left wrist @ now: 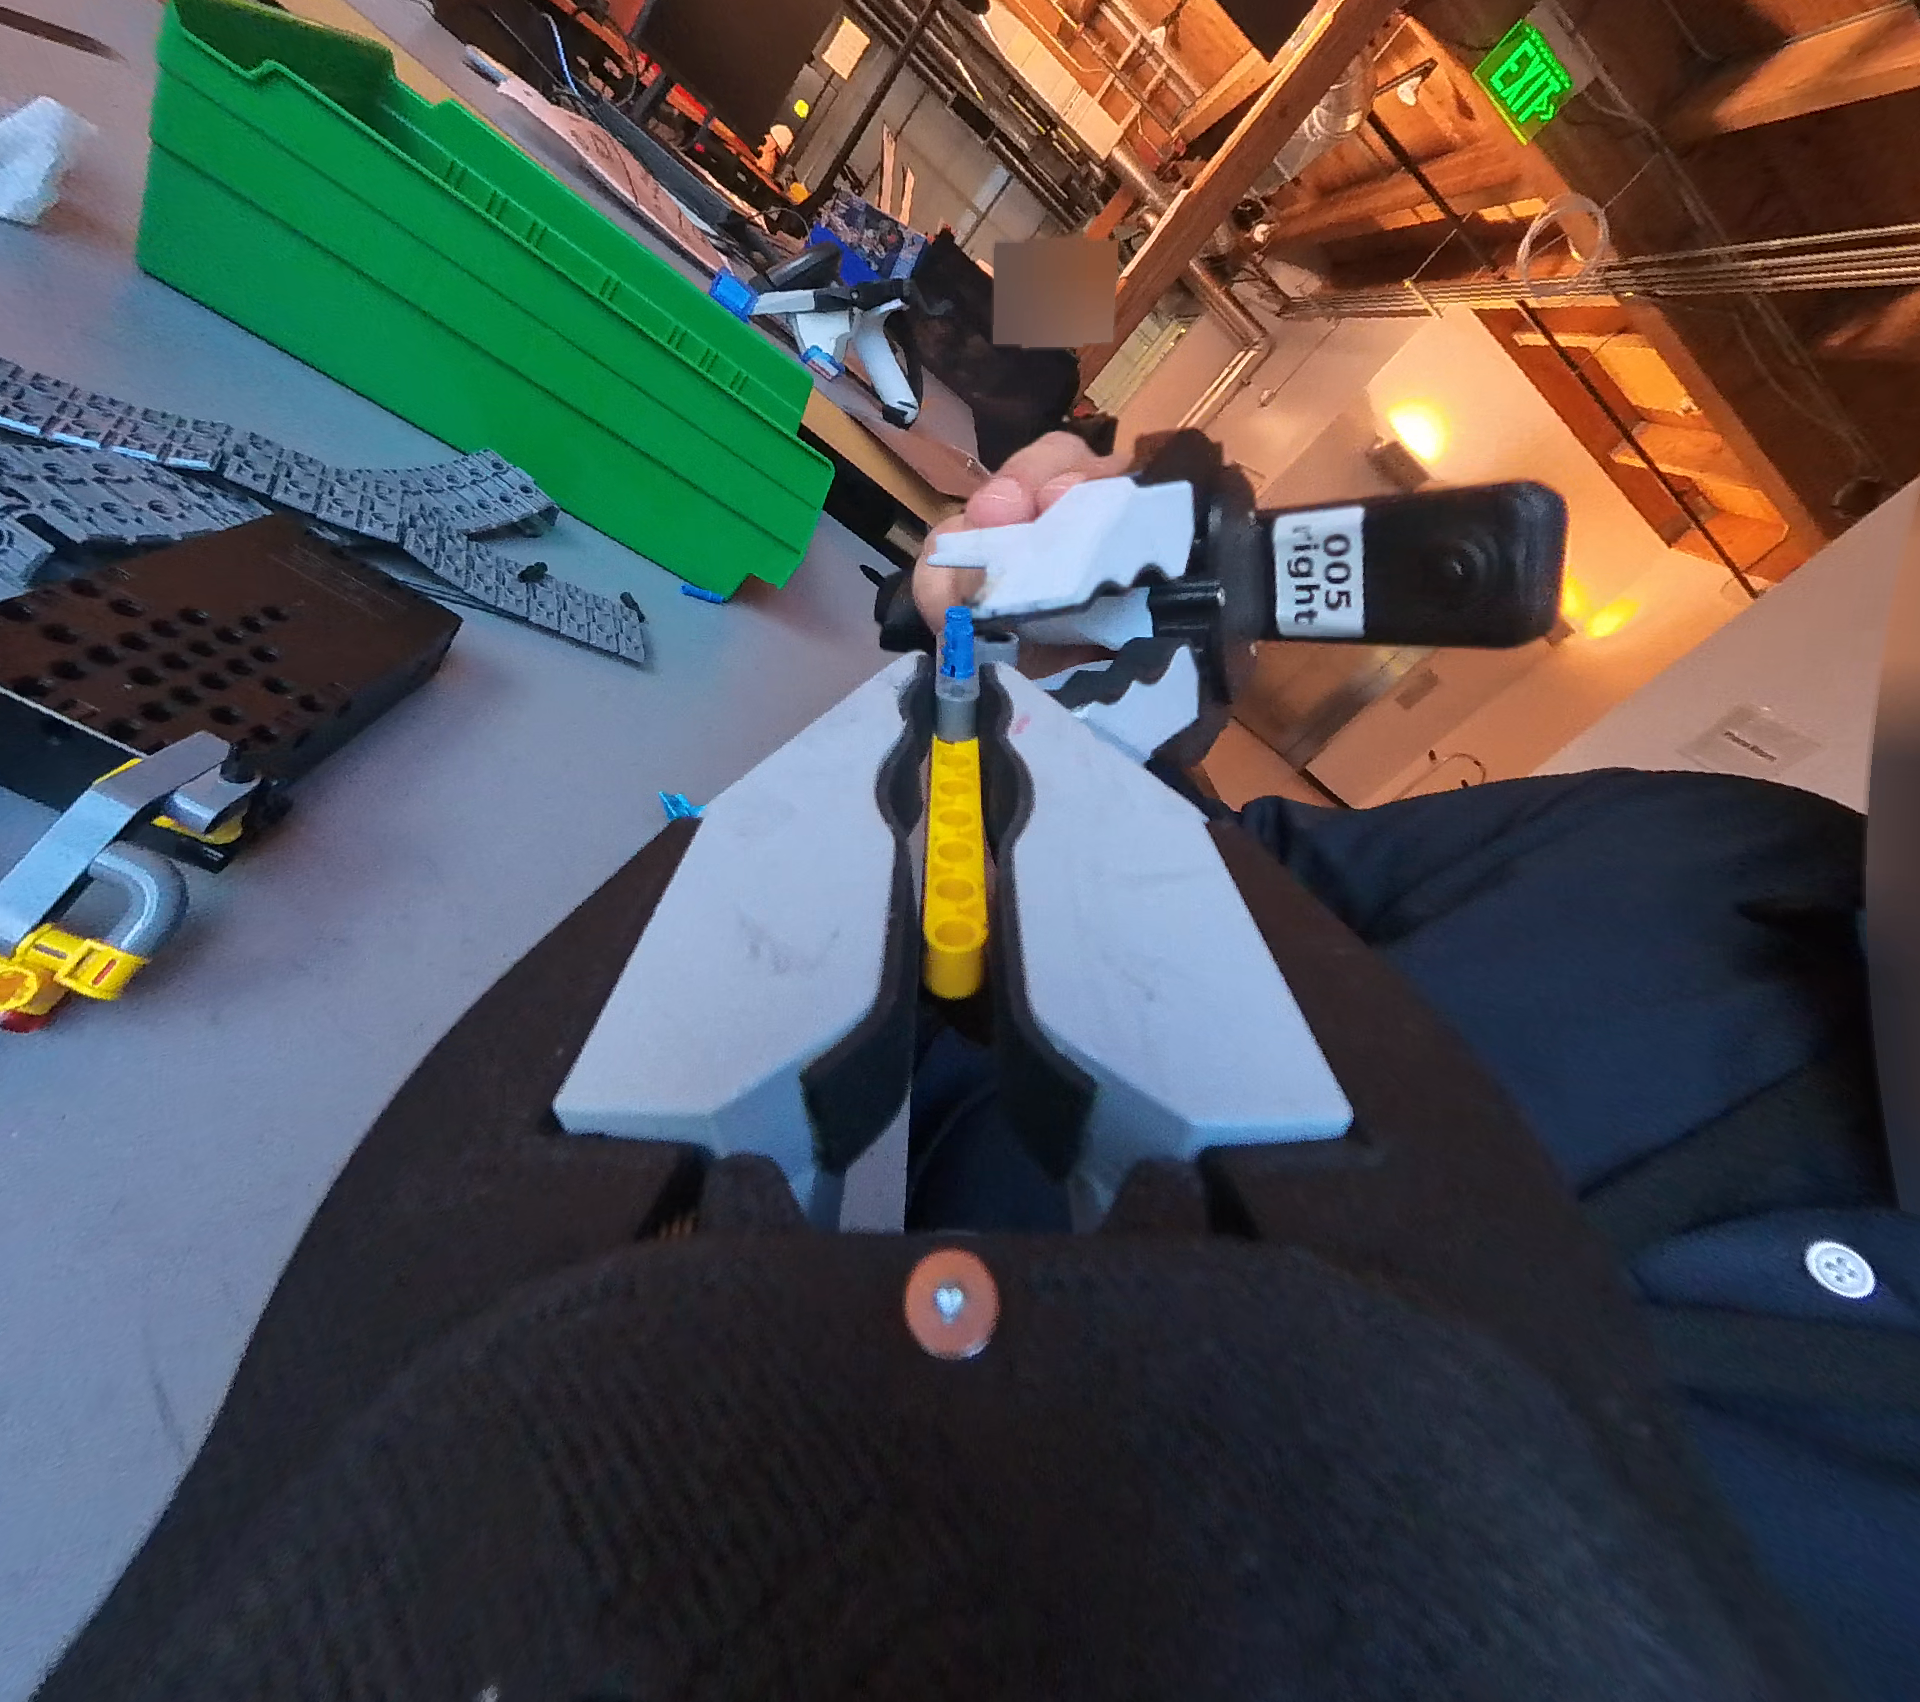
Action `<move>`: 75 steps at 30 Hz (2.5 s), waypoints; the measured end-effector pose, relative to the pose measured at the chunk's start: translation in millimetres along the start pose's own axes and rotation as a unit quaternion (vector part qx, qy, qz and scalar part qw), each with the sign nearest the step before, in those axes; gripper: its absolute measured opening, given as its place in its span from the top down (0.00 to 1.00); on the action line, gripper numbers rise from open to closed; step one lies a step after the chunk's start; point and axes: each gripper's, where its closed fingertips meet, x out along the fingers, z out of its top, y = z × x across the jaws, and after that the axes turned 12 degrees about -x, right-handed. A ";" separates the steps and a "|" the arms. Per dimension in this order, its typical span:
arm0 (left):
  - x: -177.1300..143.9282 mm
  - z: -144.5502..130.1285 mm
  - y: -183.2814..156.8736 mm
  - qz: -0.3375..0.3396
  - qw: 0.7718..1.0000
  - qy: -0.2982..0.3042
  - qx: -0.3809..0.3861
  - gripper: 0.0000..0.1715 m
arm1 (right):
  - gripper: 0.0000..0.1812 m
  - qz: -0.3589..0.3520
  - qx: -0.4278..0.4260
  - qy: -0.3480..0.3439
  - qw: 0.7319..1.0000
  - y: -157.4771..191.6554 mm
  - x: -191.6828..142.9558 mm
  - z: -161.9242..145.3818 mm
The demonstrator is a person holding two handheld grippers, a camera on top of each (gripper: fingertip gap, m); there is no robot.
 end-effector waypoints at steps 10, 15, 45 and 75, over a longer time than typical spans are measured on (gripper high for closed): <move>-7.7 15.8 -5.0 0.062 0.976 -0.044 0.203 0.96 | 0.94 0.123 0.301 -0.051 0.944 9.1 6.9 -1.3; -5.9 15.3 -10.7 0.104 0.938 -0.053 0.326 0.96 | 0.93 0.116 0.381 -0.072 0.914 -1.3 7.6 1.4; -9.4 14.9 14.1 0.194 0.931 -0.083 0.296 0.93 | 1.00 -0.098 0.167 0.044 0.980 -2.7 26.5 -12.0; -21.7 28.2 14.2 0.260 0.855 -0.070 0.443 0.97 | 1.00 -0.050 0.223 0.108 0.967 -12.4 20.1 -67.2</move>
